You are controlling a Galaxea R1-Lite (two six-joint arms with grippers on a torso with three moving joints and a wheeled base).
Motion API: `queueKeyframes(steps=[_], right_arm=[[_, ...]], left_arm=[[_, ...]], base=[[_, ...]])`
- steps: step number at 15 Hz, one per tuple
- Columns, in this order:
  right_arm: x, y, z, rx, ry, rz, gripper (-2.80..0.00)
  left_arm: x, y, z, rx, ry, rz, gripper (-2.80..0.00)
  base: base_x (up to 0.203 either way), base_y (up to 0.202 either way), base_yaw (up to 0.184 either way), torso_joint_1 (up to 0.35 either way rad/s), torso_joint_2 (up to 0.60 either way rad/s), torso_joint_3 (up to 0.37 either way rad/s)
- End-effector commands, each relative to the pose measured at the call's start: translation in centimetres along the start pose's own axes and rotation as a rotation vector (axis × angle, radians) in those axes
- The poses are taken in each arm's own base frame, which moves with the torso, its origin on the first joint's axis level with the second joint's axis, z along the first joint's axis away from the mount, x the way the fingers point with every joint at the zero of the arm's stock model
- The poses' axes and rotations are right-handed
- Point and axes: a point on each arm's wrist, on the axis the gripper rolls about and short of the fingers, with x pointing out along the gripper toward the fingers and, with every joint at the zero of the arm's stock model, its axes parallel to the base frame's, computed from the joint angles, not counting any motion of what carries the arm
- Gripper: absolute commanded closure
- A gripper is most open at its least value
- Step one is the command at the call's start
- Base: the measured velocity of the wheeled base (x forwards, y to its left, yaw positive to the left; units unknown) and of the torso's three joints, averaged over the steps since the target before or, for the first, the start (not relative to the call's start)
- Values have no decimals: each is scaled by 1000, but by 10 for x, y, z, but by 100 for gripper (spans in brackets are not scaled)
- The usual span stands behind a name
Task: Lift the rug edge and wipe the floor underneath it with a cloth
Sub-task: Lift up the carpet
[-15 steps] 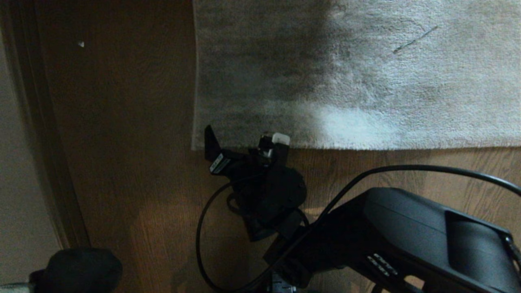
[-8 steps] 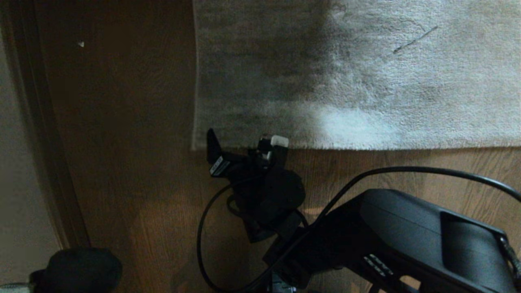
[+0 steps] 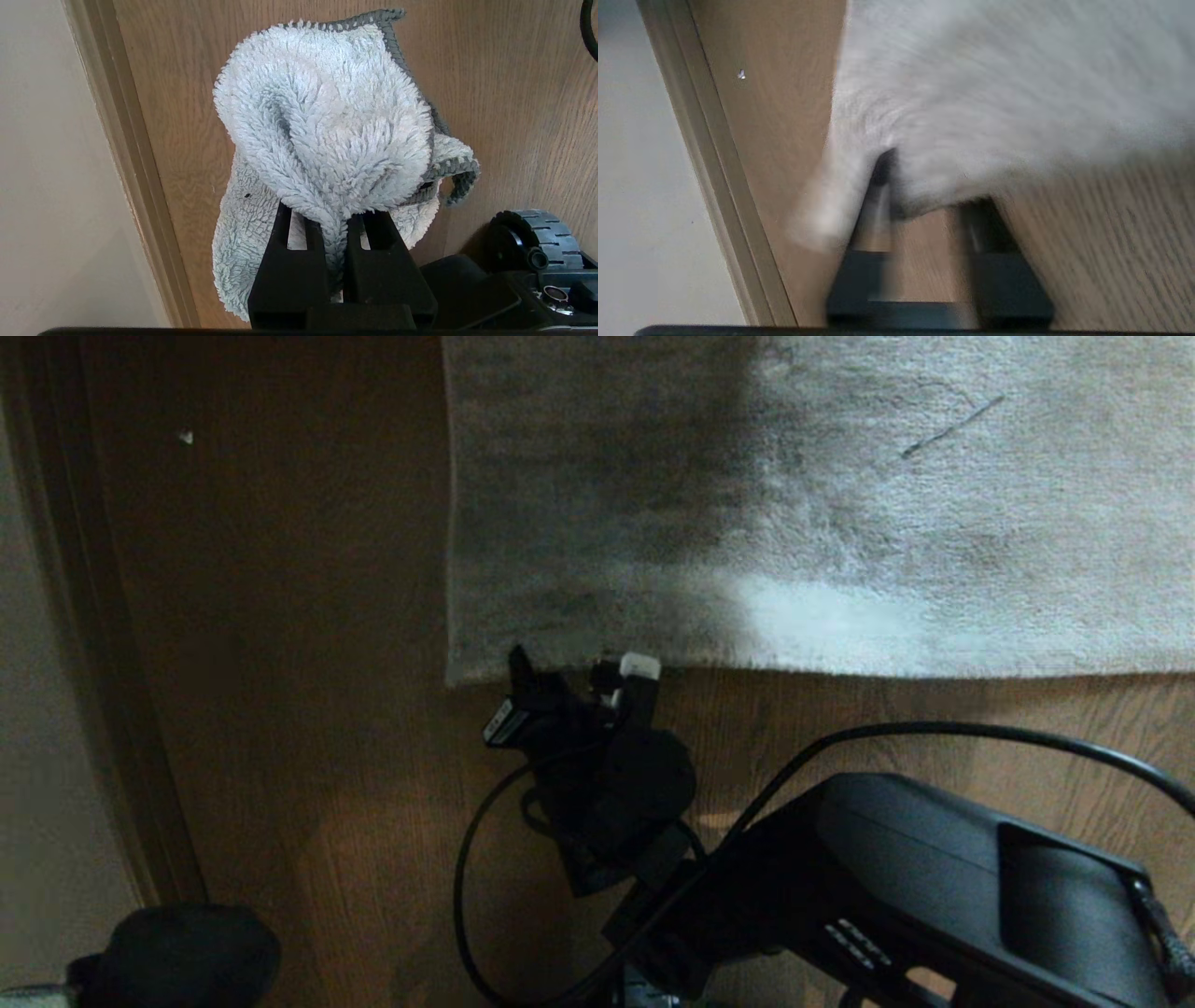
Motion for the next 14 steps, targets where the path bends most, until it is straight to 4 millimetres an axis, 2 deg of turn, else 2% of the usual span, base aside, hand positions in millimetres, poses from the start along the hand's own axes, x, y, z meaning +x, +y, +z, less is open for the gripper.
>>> queueKeyframes(steps=[1,5,8,14], right_arm=[[0,2,4,25,-39,10,0],[1,2,8,29,-47,10,0],[7,-2,19,33,-73,2,0],[17,5,63,128,-163,15,0]], left_arm=[[0,0,0,0,-1,0,0],[0,0,0,0,-1,0,0],[0,0,0,0,-1,0,0],[0,0,0,0,-1,0,0]], base=[[0,0,0,0,0,0],[0,0,0,0,0,0],[0,0,0,0,0,0],[0,0,0,0,0,0]])
